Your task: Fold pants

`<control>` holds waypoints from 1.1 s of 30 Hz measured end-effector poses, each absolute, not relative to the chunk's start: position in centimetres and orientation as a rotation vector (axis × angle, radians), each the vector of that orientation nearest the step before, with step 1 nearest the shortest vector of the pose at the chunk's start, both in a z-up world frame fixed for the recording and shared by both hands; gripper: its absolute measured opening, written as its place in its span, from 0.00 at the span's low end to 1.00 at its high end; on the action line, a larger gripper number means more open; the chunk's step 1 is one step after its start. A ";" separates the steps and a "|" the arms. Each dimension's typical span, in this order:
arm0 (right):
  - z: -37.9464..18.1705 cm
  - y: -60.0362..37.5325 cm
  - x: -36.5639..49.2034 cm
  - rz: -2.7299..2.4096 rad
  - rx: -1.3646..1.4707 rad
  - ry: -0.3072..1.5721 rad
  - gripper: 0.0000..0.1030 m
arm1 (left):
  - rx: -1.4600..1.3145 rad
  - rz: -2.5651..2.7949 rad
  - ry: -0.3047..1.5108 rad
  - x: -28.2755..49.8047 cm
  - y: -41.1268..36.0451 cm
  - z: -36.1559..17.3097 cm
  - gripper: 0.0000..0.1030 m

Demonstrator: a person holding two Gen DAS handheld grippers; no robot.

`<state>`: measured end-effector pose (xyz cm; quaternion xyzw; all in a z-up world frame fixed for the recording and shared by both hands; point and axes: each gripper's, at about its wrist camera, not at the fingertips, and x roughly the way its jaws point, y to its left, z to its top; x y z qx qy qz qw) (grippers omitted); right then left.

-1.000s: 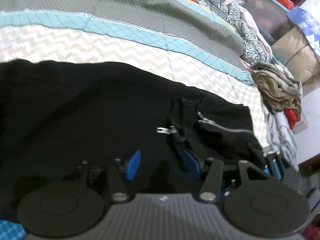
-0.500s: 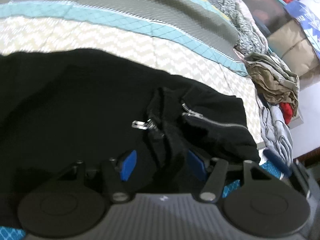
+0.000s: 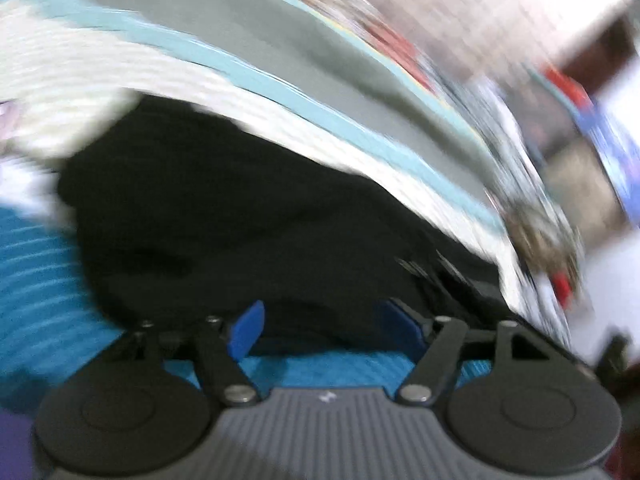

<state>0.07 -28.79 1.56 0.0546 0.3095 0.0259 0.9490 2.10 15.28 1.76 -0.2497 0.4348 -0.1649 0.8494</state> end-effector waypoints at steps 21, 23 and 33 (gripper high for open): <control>0.8 -12.6 2.6 0.360 0.133 0.867 0.51 | -0.793 -0.139 0.807 7.5 24.0 -4.8 0.22; 1.3 -12.8 3.3 0.350 0.142 0.849 0.51 | -0.772 -0.139 0.772 6.7 24.2 -4.1 0.22; -0.9 -9.3 9.8 0.395 0.240 0.895 0.46 | -0.769 -0.070 0.783 6.0 24.6 -5.0 0.21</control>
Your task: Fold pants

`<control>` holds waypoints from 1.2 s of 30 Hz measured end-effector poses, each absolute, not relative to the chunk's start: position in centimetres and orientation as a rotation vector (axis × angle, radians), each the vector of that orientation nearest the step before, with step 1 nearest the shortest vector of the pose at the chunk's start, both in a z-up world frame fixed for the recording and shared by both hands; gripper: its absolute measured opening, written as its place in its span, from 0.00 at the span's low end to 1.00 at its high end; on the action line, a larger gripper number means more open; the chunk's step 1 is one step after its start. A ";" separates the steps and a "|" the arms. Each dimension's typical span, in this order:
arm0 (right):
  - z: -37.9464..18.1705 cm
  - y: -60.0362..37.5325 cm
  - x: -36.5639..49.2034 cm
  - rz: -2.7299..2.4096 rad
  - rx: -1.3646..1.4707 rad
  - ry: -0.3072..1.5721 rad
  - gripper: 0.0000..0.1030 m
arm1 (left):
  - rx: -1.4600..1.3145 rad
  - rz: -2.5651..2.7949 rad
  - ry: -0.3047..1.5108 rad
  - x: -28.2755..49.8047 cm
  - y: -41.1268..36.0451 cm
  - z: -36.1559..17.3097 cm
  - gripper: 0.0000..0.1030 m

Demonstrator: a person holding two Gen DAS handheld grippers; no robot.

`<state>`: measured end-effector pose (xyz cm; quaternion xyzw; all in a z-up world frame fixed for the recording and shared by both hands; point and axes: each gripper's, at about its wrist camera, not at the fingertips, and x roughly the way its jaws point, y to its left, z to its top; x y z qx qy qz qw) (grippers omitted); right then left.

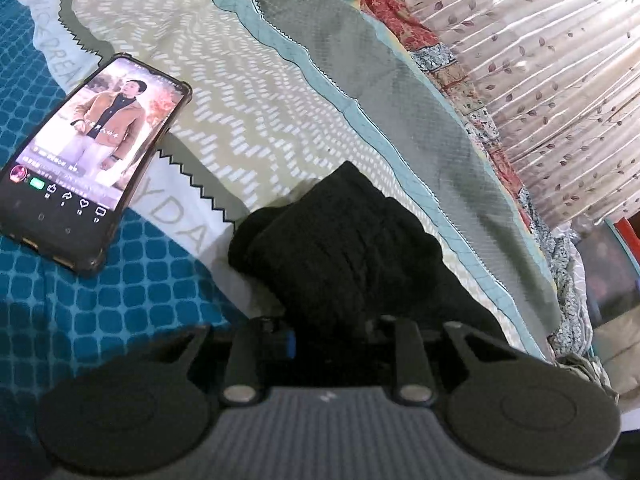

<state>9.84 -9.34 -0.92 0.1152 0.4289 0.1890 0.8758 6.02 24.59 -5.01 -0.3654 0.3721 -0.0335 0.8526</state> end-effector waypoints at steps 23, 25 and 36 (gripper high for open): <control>1.3 -25.7 3.2 0.116 0.531 0.754 0.47 | 0.227 -0.630 0.730 3.1 -6.7 0.5 0.54; 1.3 -26.4 2.6 0.119 0.558 0.733 0.47 | 0.238 -0.632 0.691 2.1 -5.5 1.4 0.56; 2.1 -24.2 5.9 0.232 0.525 0.703 0.48 | -0.294 -0.365 0.762 7.3 7.1 2.8 0.49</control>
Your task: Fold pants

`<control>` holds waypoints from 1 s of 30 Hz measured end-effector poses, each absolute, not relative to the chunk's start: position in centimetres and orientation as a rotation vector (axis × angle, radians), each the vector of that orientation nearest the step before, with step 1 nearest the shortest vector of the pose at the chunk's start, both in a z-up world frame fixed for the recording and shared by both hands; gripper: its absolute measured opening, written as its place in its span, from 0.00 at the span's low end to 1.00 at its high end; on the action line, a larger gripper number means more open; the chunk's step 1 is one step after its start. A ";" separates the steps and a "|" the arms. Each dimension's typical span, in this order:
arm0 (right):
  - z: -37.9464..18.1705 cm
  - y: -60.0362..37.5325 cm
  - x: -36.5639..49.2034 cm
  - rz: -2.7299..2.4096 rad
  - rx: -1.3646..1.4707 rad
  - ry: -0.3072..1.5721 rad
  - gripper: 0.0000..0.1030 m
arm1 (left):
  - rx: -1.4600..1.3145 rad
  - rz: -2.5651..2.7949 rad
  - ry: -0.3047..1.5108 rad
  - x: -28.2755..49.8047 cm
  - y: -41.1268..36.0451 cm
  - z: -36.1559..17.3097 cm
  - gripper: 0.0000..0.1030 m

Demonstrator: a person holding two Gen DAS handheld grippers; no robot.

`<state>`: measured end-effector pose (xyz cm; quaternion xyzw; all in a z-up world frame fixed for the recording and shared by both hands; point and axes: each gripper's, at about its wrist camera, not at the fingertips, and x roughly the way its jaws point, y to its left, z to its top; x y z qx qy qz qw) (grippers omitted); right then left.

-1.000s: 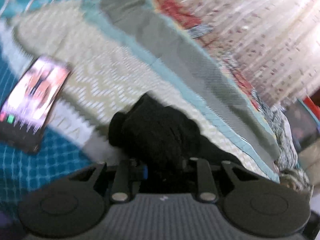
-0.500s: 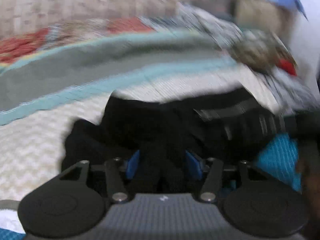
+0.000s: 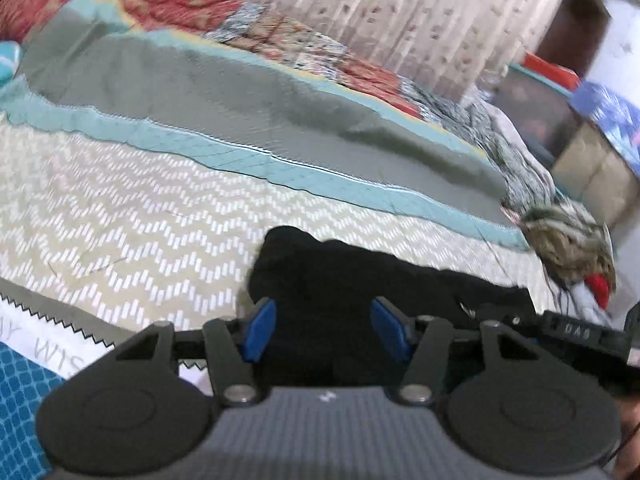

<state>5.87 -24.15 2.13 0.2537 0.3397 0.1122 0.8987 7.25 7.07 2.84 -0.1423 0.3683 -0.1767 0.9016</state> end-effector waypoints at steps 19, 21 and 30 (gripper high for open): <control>1.0 -32.0 -0.1 0.147 0.655 0.685 0.38 | -0.060 -0.459 0.820 8.2 -1.8 1.3 0.48; 1.1 -35.3 -2.3 0.066 0.714 0.630 0.40 | -0.041 -0.481 0.822 8.7 -3.4 1.6 0.48; -1.0 -44.5 -6.0 -0.170 0.951 0.532 0.59 | 0.179 -0.439 0.906 12.1 -10.6 -3.2 0.53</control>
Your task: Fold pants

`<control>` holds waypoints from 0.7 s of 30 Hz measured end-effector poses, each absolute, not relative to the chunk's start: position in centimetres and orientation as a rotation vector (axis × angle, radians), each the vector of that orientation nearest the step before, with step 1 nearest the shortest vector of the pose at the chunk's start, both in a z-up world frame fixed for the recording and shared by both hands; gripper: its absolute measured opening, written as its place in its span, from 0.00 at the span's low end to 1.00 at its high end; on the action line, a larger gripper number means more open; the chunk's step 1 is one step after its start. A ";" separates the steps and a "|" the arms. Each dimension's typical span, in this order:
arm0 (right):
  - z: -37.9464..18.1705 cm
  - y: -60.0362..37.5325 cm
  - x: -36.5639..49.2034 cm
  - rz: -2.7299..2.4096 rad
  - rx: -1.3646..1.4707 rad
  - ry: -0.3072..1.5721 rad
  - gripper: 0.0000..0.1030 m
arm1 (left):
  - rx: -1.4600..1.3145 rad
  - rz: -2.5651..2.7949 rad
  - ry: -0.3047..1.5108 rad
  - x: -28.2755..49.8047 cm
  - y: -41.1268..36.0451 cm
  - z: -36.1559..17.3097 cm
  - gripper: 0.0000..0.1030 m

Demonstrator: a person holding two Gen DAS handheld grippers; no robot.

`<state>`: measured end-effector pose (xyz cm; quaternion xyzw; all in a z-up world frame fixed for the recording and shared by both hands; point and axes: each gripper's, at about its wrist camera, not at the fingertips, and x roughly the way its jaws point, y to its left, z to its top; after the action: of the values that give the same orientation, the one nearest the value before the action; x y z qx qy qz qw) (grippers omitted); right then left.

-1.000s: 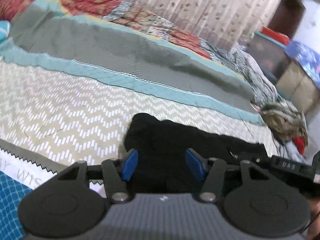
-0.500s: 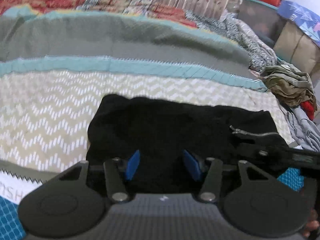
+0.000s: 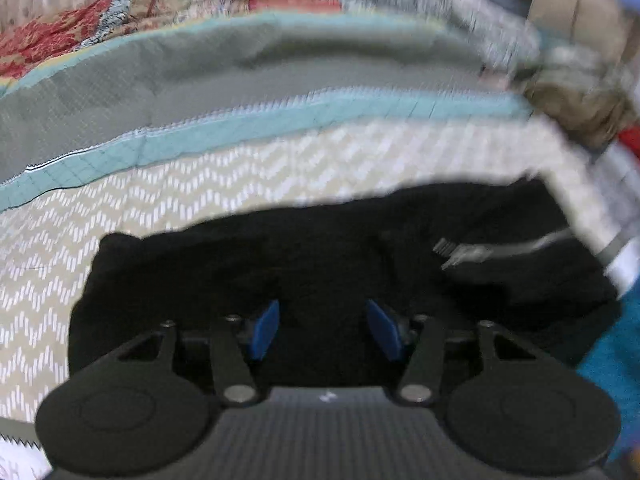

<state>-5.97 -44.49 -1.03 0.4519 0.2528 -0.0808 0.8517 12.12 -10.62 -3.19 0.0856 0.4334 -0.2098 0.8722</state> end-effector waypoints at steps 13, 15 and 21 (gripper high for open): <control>-2.2 -43.9 -4.4 -0.122 1.002 0.605 0.60 | 0.194 -0.405 0.926 12.4 -11.0 -3.4 0.55; -2.6 -44.2 -4.7 -0.132 1.033 0.604 0.59 | 0.195 -0.405 0.925 12.4 -11.1 -3.4 0.55; -3.4 -45.2 -5.5 -0.124 1.086 0.604 0.59 | 0.202 -0.405 0.921 12.4 -10.9 -3.4 0.56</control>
<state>-5.47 -45.24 -3.37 0.5083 0.2826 -0.0581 0.8114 12.41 -10.95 -3.38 0.0965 0.4405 -0.1939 0.8712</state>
